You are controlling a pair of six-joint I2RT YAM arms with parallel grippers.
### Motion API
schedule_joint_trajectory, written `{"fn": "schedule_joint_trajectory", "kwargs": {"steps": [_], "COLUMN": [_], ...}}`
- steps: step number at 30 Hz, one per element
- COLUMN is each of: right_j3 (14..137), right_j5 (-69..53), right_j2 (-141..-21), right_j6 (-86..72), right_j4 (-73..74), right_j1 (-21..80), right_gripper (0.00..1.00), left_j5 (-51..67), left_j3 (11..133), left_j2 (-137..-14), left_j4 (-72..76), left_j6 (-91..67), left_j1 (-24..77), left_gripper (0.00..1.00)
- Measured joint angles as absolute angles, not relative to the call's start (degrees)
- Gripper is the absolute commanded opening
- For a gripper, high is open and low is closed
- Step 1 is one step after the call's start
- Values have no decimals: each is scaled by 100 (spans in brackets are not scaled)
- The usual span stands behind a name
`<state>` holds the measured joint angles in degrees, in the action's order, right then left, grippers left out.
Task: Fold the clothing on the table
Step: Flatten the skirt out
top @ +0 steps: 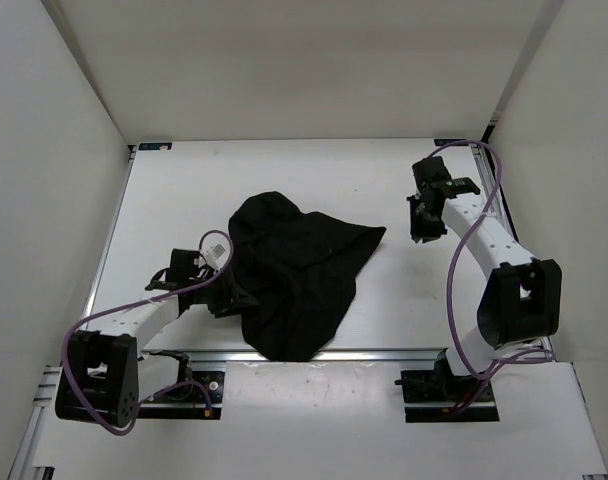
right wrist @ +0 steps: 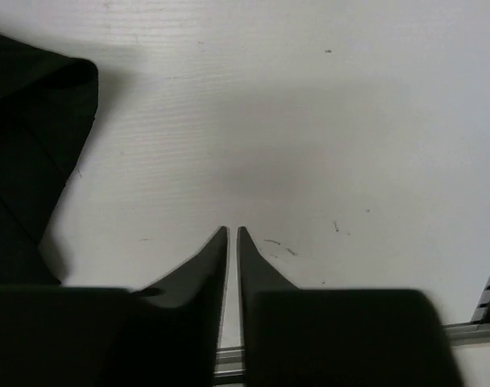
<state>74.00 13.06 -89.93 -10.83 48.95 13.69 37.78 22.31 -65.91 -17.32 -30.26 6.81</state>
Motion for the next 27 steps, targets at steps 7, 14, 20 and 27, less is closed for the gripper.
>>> {"fn": "schedule_joint_trajectory", "kwargs": {"steps": [7,14,20,27], "right_j3": [7408,7975,8001,7843], "right_j5": [1175,1070,681,169], "right_j2": [-9002,-9465,-9500,-9498], "right_j6": [-860,-823,-864,-947], "right_j4": [4884,5063,4939,4799], "right_j1": [1179,1339,1431,993], "right_gripper": [36,39,45,44], "left_j5": [3944,3940,3385,3146], "left_j3": [2029,1881,2834,5260], "left_j2": [-6147,-5983,-6637,-8132], "left_j4": [-1385,-1352,-2036,-1588], "left_j6": [-3229,-3304,-3035,-3223], "left_j1": [530,410,707,1538], "left_gripper": [62,49,51,45]}}
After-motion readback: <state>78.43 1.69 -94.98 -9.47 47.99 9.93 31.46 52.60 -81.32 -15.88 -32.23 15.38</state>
